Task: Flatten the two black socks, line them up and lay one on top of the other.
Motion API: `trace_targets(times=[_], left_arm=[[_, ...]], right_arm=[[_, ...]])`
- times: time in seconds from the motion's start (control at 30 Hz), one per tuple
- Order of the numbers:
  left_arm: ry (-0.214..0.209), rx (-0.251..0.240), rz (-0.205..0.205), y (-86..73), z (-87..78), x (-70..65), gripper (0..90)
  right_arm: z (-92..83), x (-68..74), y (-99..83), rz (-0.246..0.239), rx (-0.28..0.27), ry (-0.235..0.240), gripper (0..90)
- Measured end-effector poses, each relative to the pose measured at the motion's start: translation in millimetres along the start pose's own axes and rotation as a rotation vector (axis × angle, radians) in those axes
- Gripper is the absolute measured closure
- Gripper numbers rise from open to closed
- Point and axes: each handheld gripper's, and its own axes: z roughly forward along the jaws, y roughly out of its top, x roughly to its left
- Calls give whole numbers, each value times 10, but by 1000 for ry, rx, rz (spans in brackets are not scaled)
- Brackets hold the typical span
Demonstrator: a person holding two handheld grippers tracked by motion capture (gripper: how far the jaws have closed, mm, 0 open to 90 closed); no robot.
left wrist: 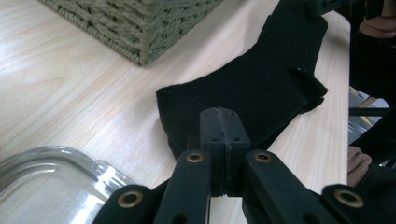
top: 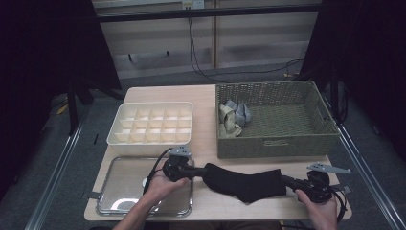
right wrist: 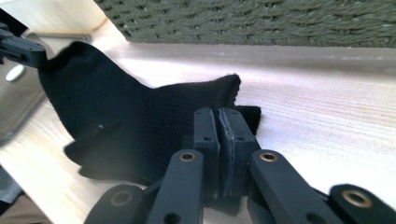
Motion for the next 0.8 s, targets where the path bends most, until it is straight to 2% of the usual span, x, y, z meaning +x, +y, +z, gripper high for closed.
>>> trace_targets(times=[0.07, 0.13, 0.17, 0.2, 0.23, 0.33, 0.37, 0.43, 0.63, 0.73, 0.8], left_arm=[[4, 0, 6, -1, 5, -7, 900], [-11, 8, -2, -11, 31, 6, 899], [-16, 17, -5, -23, 53, 15, 899], [-7, 22, -5, -42, 86, 16, 899], [-2, 40, -6, -53, 107, 20, 899], [-3, 84, -3, -72, 145, 24, 893], [-5, 76, -2, -82, 166, 20, 891], [-2, 80, 1, -81, 166, 17, 888], [7, 102, 3, -118, 162, 2, 869], [17, 116, 5, -125, 162, -20, 823], [17, 111, 8, -116, 153, -37, 818]], right_arm=[[-31, 10, -4, 3, -5, 1, 862], [-19, 9, -15, -5, 9, -1, 862], [-7, 2, -11, -23, 20, -21, 862], [-7, 2, -11, -23, 20, -21, 862], [-4, -8, -5, -18, 22, -13, 862], [53, -27, -26, -17, 60, -29, 862], [92, -37, -41, -17, 83, -35, 861], [116, -50, -34, -14, 89, -39, 861], [171, -75, -8, -29, 98, -50, 855], [201, -82, 12, -41, 95, -53, 846], [219, -85, 28, -56, 92, -60, 831]])
